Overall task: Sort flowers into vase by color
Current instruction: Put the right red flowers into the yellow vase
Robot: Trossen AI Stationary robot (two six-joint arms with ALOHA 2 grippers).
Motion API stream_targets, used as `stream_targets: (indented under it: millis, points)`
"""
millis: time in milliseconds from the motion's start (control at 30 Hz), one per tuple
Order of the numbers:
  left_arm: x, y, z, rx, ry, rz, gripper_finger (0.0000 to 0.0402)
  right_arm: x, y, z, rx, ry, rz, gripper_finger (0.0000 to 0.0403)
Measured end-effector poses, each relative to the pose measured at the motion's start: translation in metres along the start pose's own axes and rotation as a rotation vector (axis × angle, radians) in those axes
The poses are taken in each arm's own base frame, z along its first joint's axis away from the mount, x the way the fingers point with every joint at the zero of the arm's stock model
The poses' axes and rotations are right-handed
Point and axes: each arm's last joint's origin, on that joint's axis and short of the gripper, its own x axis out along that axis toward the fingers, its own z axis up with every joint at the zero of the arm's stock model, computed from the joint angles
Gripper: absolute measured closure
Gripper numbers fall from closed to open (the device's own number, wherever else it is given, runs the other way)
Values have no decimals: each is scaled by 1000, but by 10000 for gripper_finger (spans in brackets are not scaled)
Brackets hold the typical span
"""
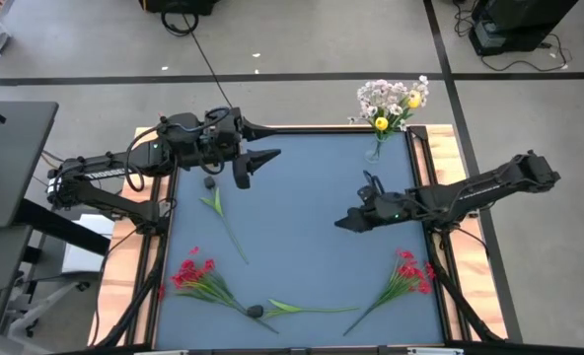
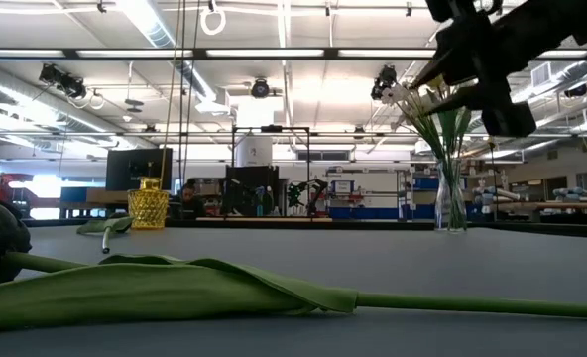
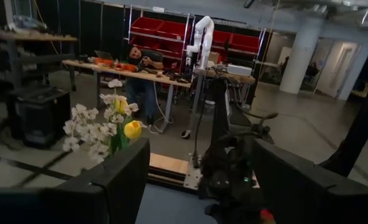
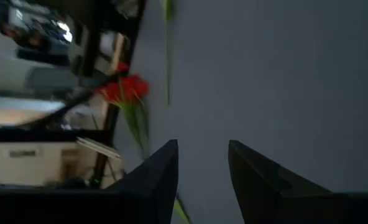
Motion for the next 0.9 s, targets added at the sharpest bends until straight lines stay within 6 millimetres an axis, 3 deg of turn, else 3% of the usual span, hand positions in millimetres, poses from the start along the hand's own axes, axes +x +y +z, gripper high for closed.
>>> stream_targets:
  millis: [167,433,567,700,900]
  points:
    - [0,0,0,-76,0,0,118,-9,1,3,-69,-26,9,265]
    - [0,0,0,-73,0,0,118,-24,24,8,-646,-146,220,302]
    - [0,0,0,-73,1,0,118,-24,21,7,-805,-121,196,327]
    - [0,0,0,-74,1,1,118,-20,0,3,-692,15,14,339]
    - [0,2,-1,-102,5,52,118,-21,-10,-9,-67,304,-49,341]
